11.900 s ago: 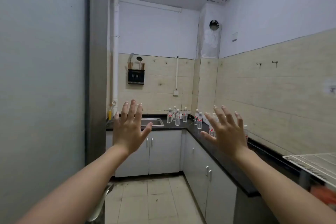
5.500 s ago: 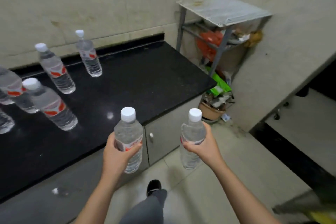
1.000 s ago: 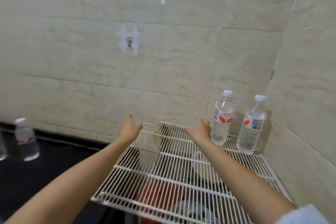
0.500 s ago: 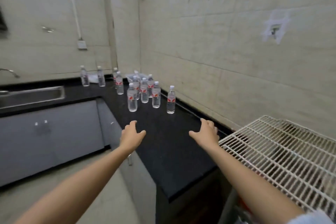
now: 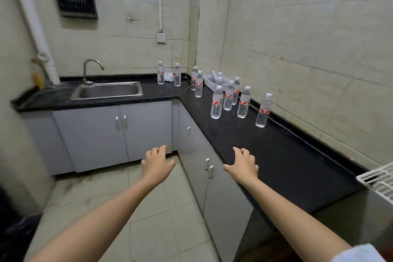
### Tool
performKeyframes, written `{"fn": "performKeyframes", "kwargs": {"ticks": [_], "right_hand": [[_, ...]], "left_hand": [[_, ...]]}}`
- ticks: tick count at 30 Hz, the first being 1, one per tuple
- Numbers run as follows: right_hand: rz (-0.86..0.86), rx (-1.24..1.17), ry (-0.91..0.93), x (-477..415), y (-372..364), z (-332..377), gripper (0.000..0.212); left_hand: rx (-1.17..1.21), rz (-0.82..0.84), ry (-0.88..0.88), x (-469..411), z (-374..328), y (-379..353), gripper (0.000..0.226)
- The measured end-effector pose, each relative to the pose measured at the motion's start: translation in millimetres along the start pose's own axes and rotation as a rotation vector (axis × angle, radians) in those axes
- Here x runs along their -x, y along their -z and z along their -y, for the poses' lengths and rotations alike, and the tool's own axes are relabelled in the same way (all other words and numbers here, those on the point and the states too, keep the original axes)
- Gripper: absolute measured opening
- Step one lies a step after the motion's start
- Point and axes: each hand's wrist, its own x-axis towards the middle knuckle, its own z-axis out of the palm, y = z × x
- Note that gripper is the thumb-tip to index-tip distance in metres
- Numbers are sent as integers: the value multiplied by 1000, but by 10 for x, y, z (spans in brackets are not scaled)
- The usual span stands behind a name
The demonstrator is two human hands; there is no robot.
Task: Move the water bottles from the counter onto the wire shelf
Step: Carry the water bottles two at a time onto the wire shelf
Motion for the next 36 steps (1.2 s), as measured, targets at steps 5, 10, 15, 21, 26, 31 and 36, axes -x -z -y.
{"fn": "performKeyframes", "kwargs": {"ticks": [5, 10, 15, 21, 26, 31, 36], "right_hand": [[23, -61, 1, 51, -584, 765, 65], [177, 4, 79, 165, -1151, 1104, 71], [210, 224, 249, -82, -1392, 1149, 70], [118, 468, 487, -736, -1734, 1352, 76], [115, 432, 555, -1615, -1861, 1658, 73], [204, 277, 557, -2348, -1949, 1887, 62], [265, 301, 574, -2994, -2162, 2080, 60]], "left_hand": [[-105, 40, -43, -145, 799, 224, 57], [-87, 166, 48, -183, 1354, 201, 56], [-117, 202, 56, -368, 1718, 94, 55], [-98, 180, 76, -1028, 1813, 9, 58], [-96, 133, 67, -1980, 1732, -40, 58], [-59, 118, 118, -2702, 1732, -117, 56], [11, 80, 208, -3274, 1922, -207, 52]]}}
